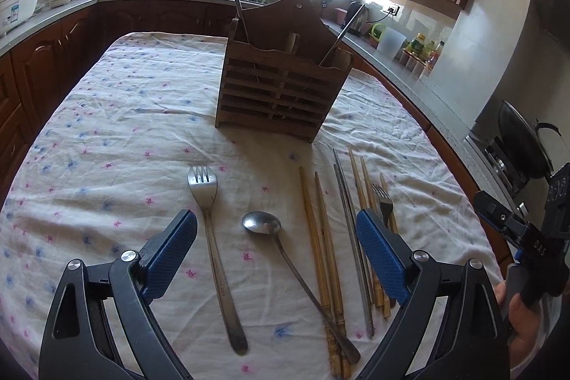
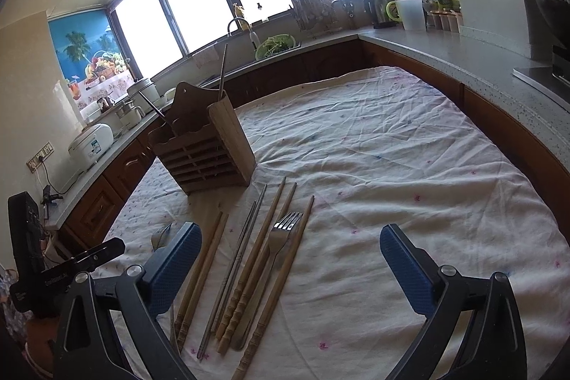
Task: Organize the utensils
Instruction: 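Close the left tool on a wooden chopstick while the right tool grasps another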
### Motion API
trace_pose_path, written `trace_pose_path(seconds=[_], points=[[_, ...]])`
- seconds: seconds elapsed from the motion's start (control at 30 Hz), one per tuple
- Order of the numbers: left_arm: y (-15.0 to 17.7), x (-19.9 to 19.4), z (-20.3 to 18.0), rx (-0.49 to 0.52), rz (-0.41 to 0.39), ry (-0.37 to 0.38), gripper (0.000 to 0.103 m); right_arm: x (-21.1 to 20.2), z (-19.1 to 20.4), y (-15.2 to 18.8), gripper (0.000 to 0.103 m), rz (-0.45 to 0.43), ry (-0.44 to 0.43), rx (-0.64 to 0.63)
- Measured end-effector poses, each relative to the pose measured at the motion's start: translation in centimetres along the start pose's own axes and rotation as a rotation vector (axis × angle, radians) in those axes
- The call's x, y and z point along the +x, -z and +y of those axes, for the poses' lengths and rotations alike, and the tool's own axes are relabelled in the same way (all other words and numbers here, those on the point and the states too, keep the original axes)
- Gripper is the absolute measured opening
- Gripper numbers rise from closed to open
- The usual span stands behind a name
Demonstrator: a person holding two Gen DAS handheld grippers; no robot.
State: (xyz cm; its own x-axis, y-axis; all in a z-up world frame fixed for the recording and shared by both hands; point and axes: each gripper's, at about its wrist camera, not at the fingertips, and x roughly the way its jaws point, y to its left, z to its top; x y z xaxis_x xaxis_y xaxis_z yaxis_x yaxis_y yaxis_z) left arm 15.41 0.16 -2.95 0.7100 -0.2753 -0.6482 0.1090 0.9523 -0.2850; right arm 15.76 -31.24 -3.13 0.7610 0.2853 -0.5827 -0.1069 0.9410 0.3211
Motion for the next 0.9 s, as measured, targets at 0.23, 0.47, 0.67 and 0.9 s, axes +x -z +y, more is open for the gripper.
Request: trace_pose_path(seconds=[0.23, 0.47, 0.67, 0.9], points=[[-1.7, 3.2, -1.4, 0.057, 0.07, 0.01, 0.072, 2.9, -0.2, -1.0, 0.07, 0.065, 0.017, 0.004], [-2.4, 8.1, -2.9, 0.113, 0.2, 0.017, 0.042, 7.5, -0.6, -1.8, 0.044, 0.171, 0.038, 0.006], [-2.4, 11.2, -3.4, 0.141, 0.281, 0.013, 0.026, 11.4, -1.1, -2.0, 0.031, 0.248, 0.072, -0.004], [-2.7, 12.9, -3.5, 0.164, 0.314, 0.004, 0.018, 14.5, -1.2, -2.1, 0.02, 0.309, 0.105, -0.021]])
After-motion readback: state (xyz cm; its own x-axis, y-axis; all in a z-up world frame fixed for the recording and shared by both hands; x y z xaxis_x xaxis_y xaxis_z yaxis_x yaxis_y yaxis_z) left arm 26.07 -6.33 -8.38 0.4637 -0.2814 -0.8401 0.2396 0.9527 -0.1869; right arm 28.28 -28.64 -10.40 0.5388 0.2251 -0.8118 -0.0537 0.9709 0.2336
